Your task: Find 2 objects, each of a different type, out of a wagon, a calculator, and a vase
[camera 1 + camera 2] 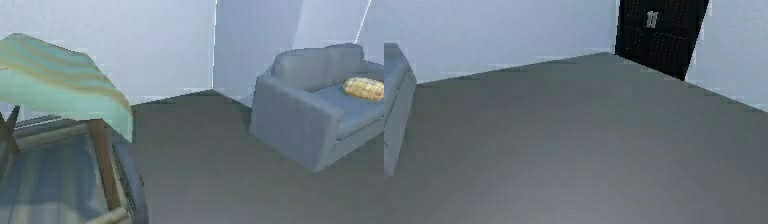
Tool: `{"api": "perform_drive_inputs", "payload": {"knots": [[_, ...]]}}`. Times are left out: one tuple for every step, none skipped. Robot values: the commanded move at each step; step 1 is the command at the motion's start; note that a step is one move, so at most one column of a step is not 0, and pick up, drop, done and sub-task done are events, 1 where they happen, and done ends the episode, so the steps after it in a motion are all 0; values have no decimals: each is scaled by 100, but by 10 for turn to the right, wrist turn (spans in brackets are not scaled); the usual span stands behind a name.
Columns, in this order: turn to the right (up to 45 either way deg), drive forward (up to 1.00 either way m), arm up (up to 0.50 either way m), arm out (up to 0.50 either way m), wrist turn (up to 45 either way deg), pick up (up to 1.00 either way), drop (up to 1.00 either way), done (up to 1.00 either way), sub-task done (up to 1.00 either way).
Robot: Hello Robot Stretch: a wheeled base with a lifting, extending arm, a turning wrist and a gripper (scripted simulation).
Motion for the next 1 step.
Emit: {"api": "perform_drive_inputs", "payload": {"knots": [[-300,0,0,0,0,0,0,0,0]]}}
